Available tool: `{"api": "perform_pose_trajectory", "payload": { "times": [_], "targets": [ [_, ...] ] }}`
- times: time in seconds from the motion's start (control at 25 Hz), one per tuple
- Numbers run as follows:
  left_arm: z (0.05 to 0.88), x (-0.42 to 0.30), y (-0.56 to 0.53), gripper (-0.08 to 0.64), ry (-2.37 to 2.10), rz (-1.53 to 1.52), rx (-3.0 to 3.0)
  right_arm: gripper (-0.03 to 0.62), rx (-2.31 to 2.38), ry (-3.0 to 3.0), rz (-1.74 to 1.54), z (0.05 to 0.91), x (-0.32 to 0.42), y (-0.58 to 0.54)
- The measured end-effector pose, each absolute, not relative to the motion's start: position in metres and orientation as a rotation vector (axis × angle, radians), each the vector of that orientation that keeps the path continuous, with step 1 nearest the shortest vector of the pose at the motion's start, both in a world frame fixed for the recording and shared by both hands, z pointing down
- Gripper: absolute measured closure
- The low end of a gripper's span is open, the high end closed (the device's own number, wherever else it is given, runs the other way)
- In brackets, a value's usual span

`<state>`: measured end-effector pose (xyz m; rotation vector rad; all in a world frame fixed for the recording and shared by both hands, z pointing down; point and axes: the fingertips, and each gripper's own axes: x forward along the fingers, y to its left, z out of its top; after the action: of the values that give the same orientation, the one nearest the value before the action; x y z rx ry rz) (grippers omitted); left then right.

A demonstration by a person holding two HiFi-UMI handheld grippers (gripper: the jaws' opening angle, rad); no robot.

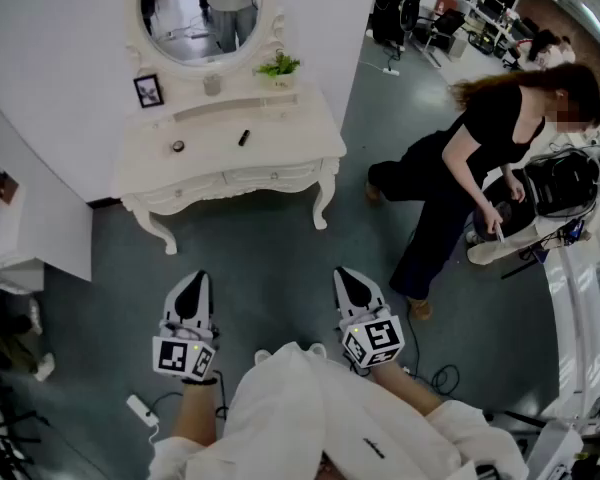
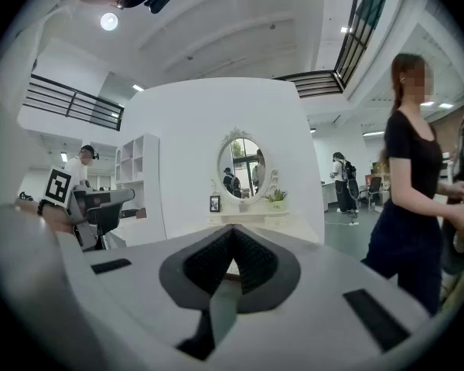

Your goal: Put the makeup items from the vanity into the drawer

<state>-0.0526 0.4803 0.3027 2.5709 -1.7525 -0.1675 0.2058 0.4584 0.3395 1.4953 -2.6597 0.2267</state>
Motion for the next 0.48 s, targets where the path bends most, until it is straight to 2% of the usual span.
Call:
{"api": "perform_pose_trajectory", "payload": {
  "times": [0.48],
  "targets": [
    [0.3064, -0.0596, 0.4763, 0.532, -1.755, -0.177, 2.573, 0.577, 1.500, -2.653, 0.222, 0.3440, 0.1981, 0.4536]
  ]
}}
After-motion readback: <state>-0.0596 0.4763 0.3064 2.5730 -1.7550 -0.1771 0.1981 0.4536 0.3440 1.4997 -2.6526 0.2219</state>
